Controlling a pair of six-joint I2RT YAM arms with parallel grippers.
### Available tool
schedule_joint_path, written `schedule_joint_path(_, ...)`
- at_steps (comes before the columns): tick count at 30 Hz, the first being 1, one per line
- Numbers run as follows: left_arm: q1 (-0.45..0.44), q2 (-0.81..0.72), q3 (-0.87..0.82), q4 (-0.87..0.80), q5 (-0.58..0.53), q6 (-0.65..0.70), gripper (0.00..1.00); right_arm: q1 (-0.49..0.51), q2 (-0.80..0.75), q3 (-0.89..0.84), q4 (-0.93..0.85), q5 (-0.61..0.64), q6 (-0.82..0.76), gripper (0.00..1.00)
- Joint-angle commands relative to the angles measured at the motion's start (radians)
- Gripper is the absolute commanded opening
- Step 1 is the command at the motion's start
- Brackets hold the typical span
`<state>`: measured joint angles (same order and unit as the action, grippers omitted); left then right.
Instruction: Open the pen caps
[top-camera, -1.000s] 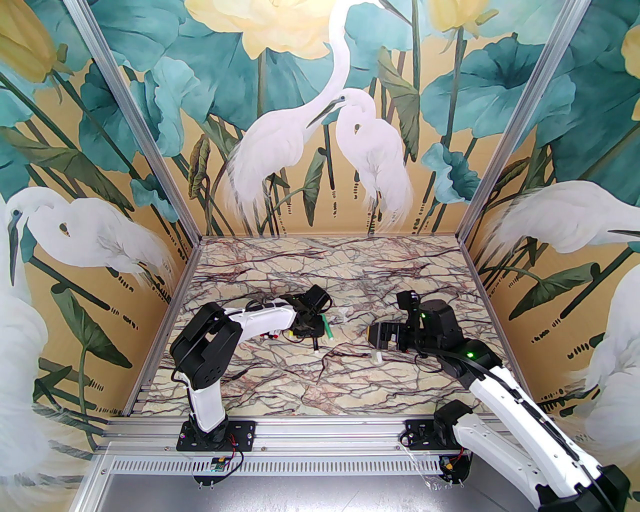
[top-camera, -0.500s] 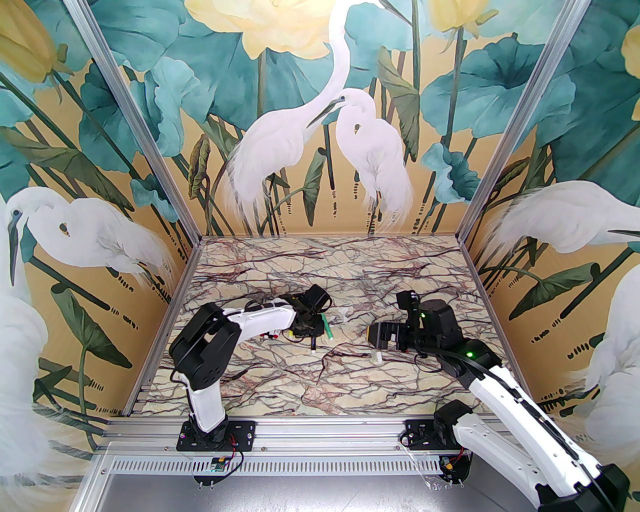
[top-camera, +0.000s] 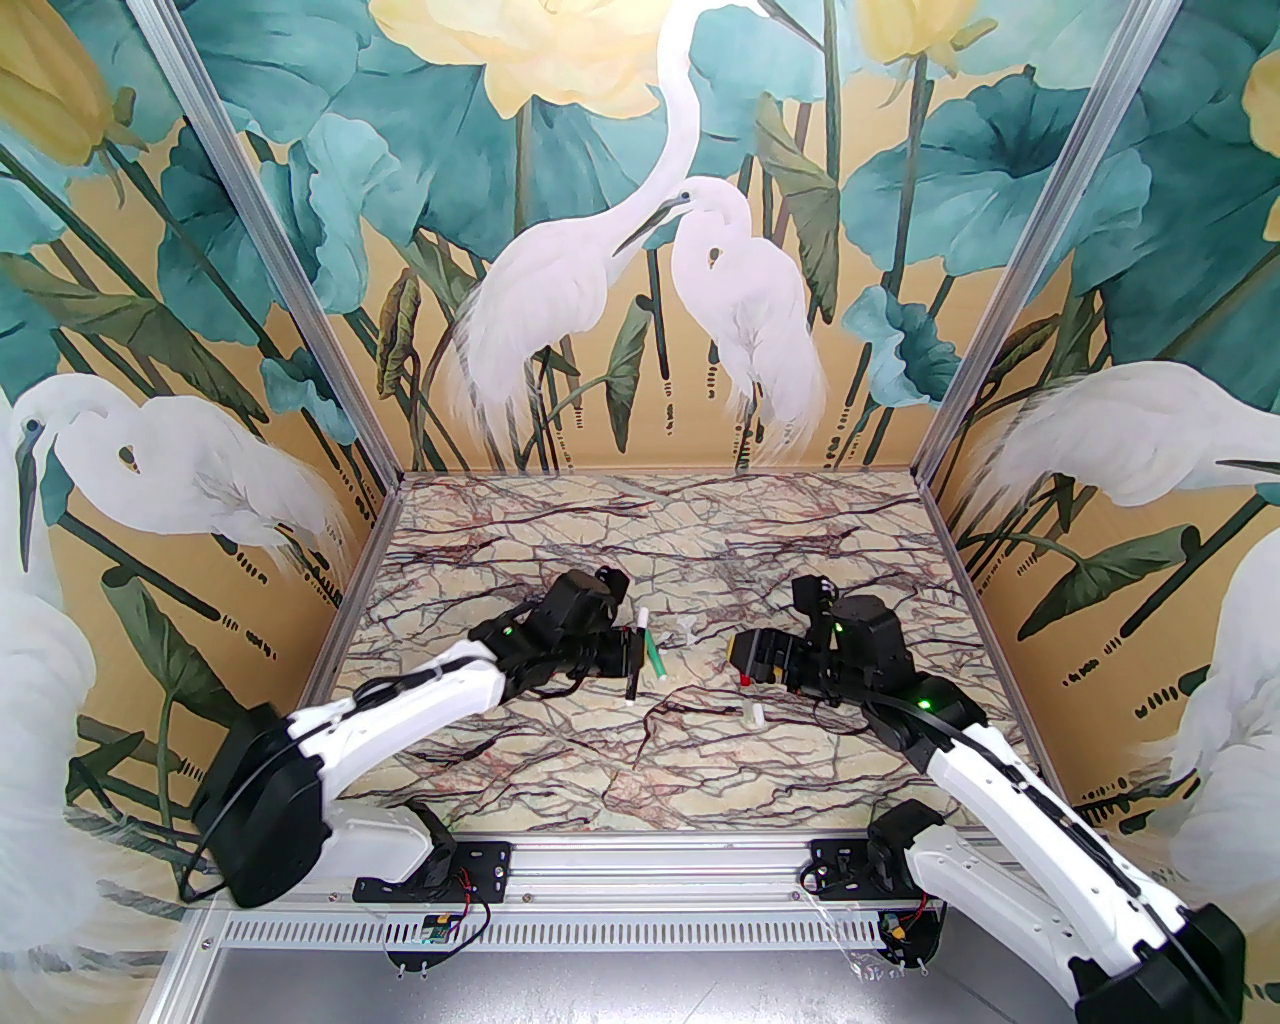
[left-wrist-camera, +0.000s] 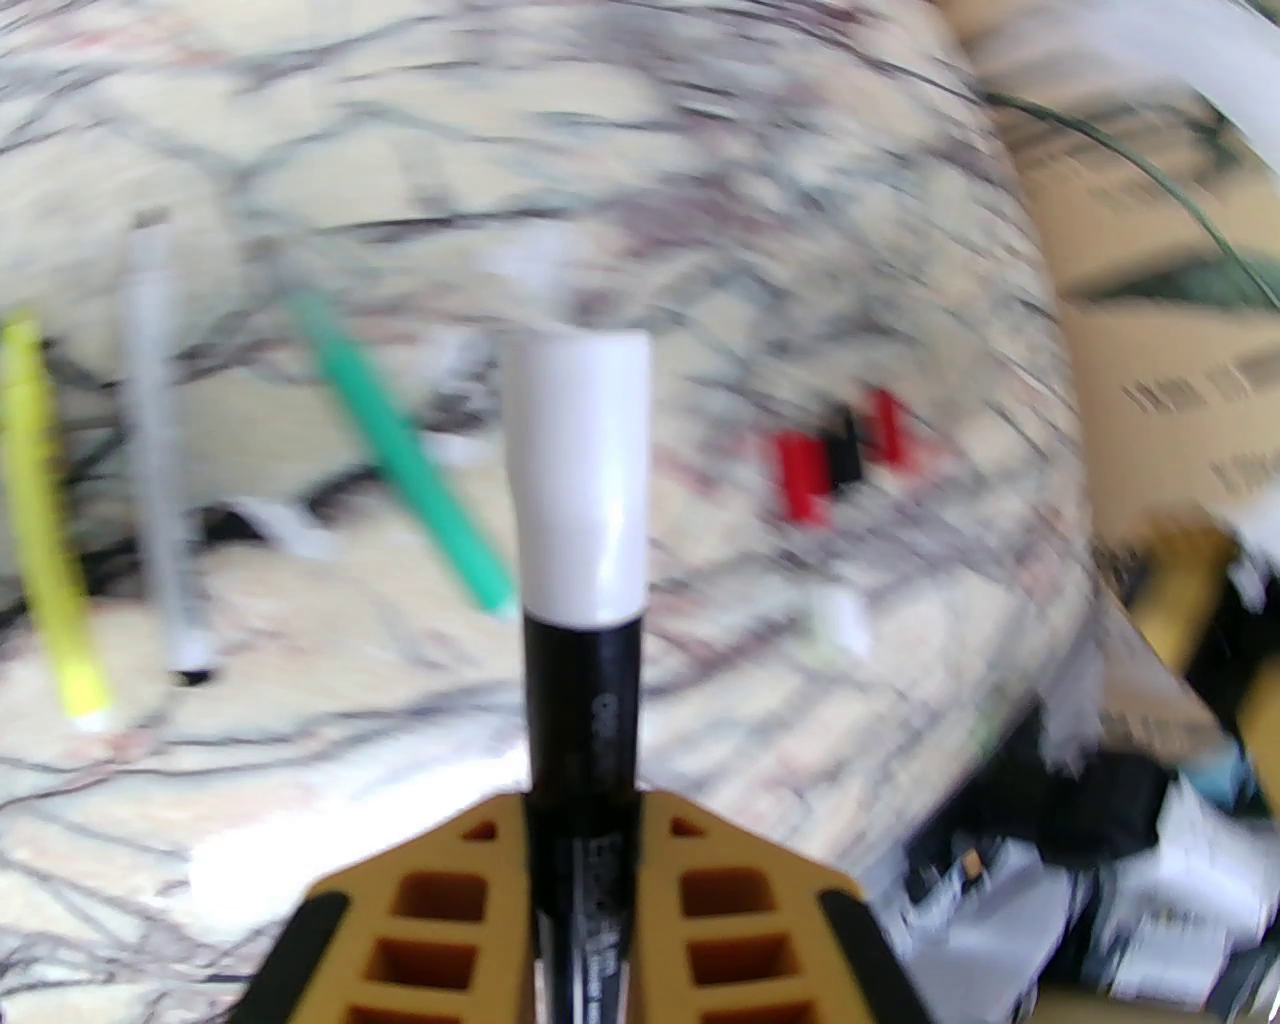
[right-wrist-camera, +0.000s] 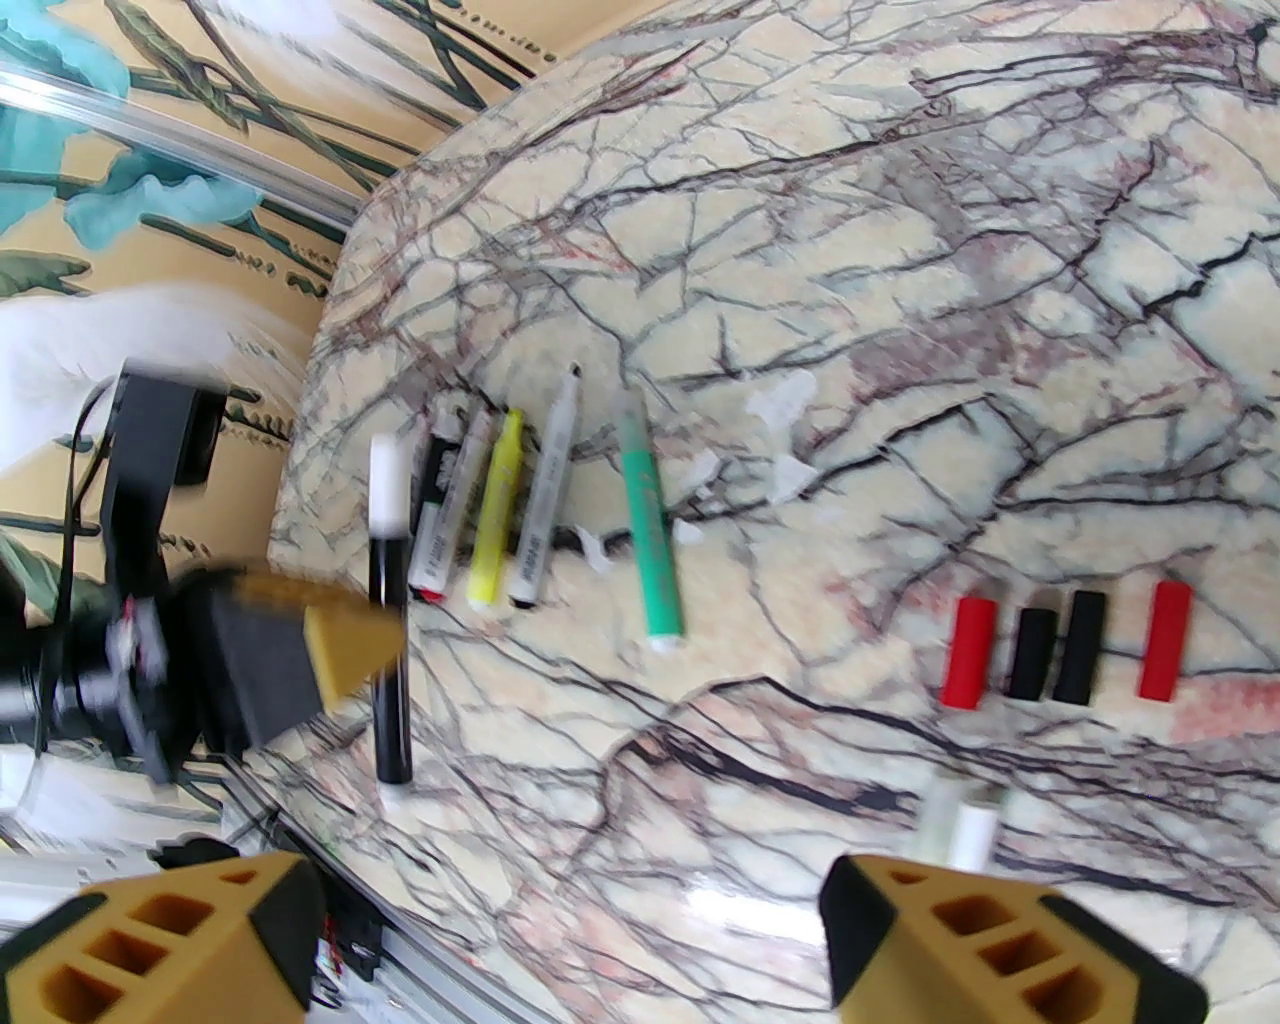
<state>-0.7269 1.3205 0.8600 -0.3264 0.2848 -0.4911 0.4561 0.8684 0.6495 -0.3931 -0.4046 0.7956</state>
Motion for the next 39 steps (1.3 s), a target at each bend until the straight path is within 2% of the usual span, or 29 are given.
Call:
schedule_joint_path(1,-0.002,-0.051,-0.045,0.144,0.208,0.071,0.15,0.02,0.035,0.019,0.11,-0.011,0.106,0.83)
schedule_joint_path(5,-0.007,-0.057,-0.074,0.231,0.311,0.053,0.14,0.046,0.096,0.048,0.159,-0.005,0.127,0.76)
schedule_joint_path(10,-0.032,-0.034,-0.078,0.302,0.372,0.028,0.14,0.083,0.159,0.083,0.194,0.001,0.135,0.72)
schedule_joint_path(18,-0.071,0.005,-0.046,0.329,0.378,0.022,0.13,0.113,0.192,0.09,0.247,-0.005,0.158,0.65)
schedule_joint_path(35,-0.097,0.044,-0.039,0.424,0.365,-0.029,0.11,0.127,0.205,0.084,0.274,-0.026,0.171,0.36)
schedule_joint_path(39,-0.097,0.049,-0.04,0.425,0.364,-0.031,0.11,0.129,0.207,0.082,0.268,-0.025,0.165,0.32)
